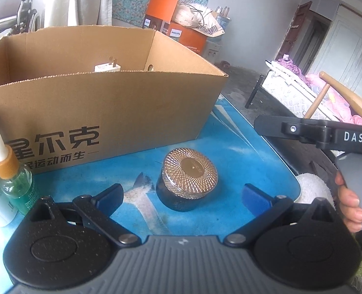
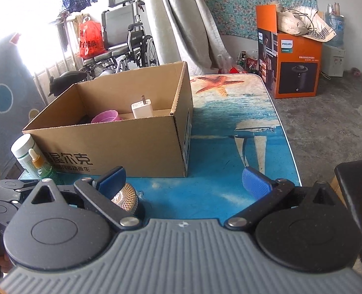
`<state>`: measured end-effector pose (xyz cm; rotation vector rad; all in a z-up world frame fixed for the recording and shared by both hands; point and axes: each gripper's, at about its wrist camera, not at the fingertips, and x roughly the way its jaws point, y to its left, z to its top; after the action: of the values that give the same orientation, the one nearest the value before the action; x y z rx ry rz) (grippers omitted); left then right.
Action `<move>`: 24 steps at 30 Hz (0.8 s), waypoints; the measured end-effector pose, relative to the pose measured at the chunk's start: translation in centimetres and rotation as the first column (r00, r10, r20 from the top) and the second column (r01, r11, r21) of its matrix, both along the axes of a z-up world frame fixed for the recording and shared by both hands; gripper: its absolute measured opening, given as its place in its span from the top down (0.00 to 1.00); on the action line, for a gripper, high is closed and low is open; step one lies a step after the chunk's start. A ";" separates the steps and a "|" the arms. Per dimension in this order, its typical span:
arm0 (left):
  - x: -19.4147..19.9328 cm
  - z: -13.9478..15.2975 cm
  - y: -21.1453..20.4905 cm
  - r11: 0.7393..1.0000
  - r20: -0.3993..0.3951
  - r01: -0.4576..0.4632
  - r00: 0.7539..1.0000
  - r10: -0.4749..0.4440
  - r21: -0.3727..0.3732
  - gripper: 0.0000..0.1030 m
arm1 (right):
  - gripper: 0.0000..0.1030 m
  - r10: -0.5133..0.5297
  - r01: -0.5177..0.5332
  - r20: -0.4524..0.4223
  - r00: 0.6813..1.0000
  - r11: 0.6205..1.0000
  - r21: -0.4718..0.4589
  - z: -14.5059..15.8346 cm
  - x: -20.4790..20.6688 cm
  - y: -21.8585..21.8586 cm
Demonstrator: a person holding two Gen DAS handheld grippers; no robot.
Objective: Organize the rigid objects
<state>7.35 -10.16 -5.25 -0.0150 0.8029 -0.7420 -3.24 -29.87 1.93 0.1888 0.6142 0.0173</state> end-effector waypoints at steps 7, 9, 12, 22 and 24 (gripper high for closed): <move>-0.5 -0.6 -1.2 0.992 0.095 0.001 0.995 -0.014 0.128 0.00 | 0.01 0.068 -0.066 -0.008 0.998 0.984 0.167 -1.0 0.6 0.0; -0.8 -0.9 -1.9 0.986 0.142 0.011 0.989 -0.036 0.169 0.01 | 0.01 0.072 -0.068 -0.017 0.997 0.981 0.184 -1.4 0.8 0.1; -1.3 -1.1 -2.7 0.979 0.190 0.034 0.979 -0.073 0.199 0.04 | 0.02 0.081 -0.072 -0.035 0.996 0.977 0.202 -2.0 1.1 0.3; -1.1 -1.8 -4.4 0.972 0.229 0.049 0.968 -0.103 0.228 0.17 | 0.24 0.126 -0.086 -0.090 0.988 0.930 0.357 -4.3 2.8 0.5; -0.8 -1.9 -4.4 0.974 0.221 0.046 0.971 -0.096 0.220 0.21 | 0.32 0.131 -0.080 -0.105 0.986 0.915 0.395 -4.9 3.2 0.6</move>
<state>6.58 -14.56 -7.12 0.2900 0.6595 -0.7074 -0.01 -29.28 -2.98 0.5469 0.7471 0.2359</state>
